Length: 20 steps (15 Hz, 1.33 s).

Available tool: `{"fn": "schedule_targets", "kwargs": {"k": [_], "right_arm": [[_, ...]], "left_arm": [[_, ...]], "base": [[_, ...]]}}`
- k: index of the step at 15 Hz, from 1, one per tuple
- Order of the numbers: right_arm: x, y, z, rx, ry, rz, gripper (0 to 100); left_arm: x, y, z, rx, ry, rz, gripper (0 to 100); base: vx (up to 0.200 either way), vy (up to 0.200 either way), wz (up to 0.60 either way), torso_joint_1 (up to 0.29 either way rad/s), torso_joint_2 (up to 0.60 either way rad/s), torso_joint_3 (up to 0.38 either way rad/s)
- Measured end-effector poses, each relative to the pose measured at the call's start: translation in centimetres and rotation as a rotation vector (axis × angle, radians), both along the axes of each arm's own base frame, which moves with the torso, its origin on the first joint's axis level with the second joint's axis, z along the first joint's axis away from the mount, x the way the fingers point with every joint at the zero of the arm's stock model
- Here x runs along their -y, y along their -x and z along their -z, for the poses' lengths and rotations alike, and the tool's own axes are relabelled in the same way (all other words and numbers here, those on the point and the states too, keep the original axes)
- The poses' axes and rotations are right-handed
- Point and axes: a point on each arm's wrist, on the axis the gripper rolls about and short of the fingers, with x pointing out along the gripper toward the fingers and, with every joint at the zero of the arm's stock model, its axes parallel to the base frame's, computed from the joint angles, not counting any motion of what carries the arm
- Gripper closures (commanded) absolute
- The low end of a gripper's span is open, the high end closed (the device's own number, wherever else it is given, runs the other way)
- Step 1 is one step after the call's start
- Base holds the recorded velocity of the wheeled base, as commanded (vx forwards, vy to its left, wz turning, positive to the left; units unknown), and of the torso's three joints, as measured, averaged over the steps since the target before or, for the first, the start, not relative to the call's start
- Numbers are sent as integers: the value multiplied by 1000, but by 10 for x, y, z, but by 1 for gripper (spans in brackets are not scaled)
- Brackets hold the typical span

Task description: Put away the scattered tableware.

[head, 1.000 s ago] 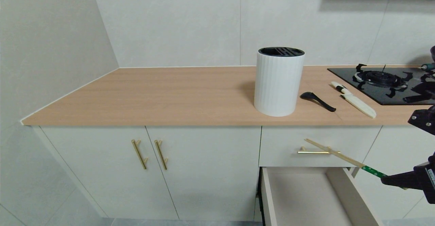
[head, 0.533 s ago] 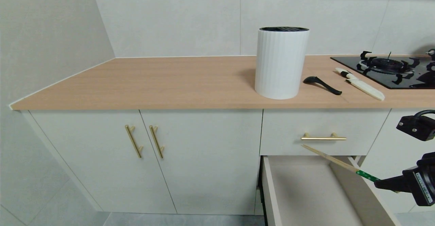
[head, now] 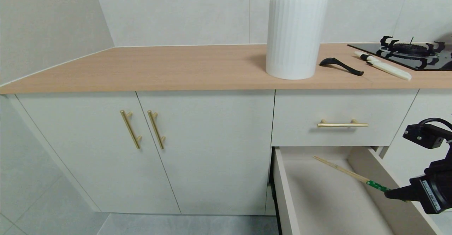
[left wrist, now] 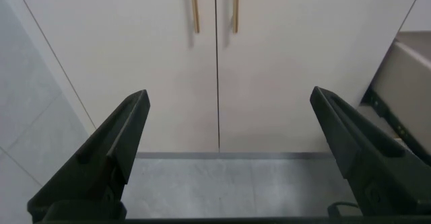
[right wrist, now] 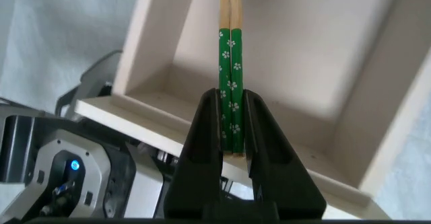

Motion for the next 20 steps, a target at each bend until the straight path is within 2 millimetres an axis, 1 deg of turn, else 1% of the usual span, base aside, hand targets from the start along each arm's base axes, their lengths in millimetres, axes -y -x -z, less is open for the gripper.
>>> {"fn": "schedule_targets", "kwargs": {"k": [5,7,9,12,14,16,18,20], "right_arm": [[-2,-7,6,-24,6,1,100],[-3,-18,12,-33,13,7,100],[-7,-34,24,-55,10,25,100],[-18,-63,47,-108,-43,109,100],[-31,-82,68,-138,-55,159,100],[-45,-98,94,-175,-37,211,100],[-58,-108,120,-213,-13,235,100],[-68,-114,143,-254,9,235,100]], "left_arm": [[0,0,0,0,0,0,0],[0,0,0,0,0,0,0],[0,0,0,0,0,0,0],[0,0,0,0,0,0,0],[0,0,0,0,0,0,0],[0,0,0,0,0,0,0],[0,0,0,0,0,0,0],[0,0,0,0,0,0,0]], "base": [[0,0,0,-4,17,8],[0,0,0,0,0,0],[0,0,0,0,0,0],[0,0,0,0,0,0],[0,0,0,0,0,0],[0,0,0,0,0,0],[0,0,0,0,0,0],[0,0,0,0,0,0]]}}
